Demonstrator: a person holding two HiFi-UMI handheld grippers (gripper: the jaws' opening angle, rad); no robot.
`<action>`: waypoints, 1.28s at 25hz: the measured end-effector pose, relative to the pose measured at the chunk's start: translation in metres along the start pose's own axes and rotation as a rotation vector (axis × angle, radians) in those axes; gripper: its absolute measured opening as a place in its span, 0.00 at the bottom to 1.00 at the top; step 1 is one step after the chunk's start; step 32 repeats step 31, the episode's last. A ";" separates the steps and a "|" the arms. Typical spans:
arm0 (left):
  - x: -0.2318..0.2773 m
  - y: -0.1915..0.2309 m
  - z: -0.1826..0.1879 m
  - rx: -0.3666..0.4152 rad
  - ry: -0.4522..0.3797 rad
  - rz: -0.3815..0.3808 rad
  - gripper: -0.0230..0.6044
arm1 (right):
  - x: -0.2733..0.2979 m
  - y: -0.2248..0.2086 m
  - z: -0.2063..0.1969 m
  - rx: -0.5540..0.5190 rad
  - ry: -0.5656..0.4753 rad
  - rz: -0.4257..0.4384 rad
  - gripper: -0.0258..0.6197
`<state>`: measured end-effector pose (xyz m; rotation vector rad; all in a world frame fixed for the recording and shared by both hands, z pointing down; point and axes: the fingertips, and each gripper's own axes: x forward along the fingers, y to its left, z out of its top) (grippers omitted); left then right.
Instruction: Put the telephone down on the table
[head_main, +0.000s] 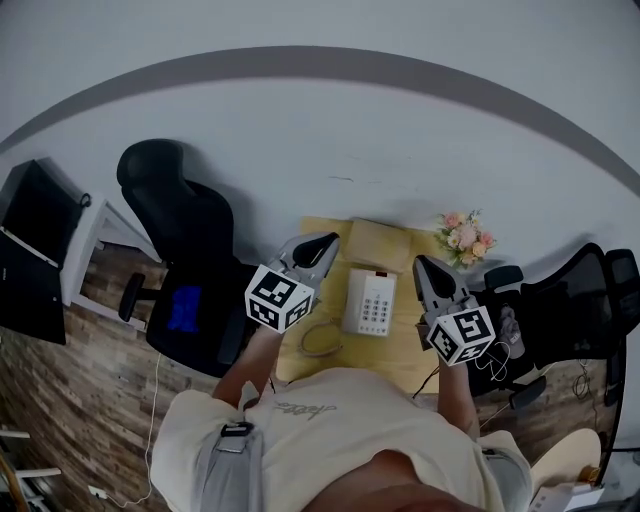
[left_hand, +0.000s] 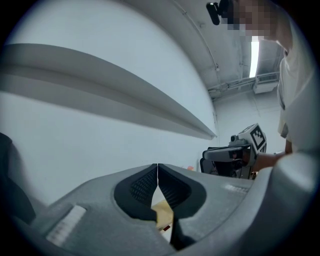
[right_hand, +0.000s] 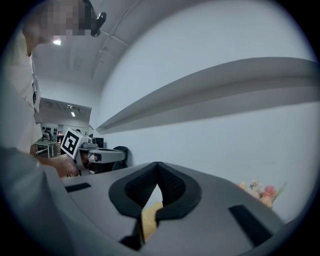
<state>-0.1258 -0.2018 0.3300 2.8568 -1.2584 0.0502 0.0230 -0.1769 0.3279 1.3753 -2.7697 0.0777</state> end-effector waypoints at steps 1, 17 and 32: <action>0.000 0.000 -0.001 -0.003 0.001 -0.001 0.07 | 0.001 0.002 0.000 -0.003 0.002 0.004 0.04; -0.009 0.005 -0.023 -0.036 0.027 0.015 0.07 | -0.002 0.005 -0.023 -0.029 0.073 0.019 0.04; 0.000 0.025 -0.036 -0.052 0.026 0.018 0.07 | 0.014 -0.006 -0.042 -0.023 0.104 0.000 0.04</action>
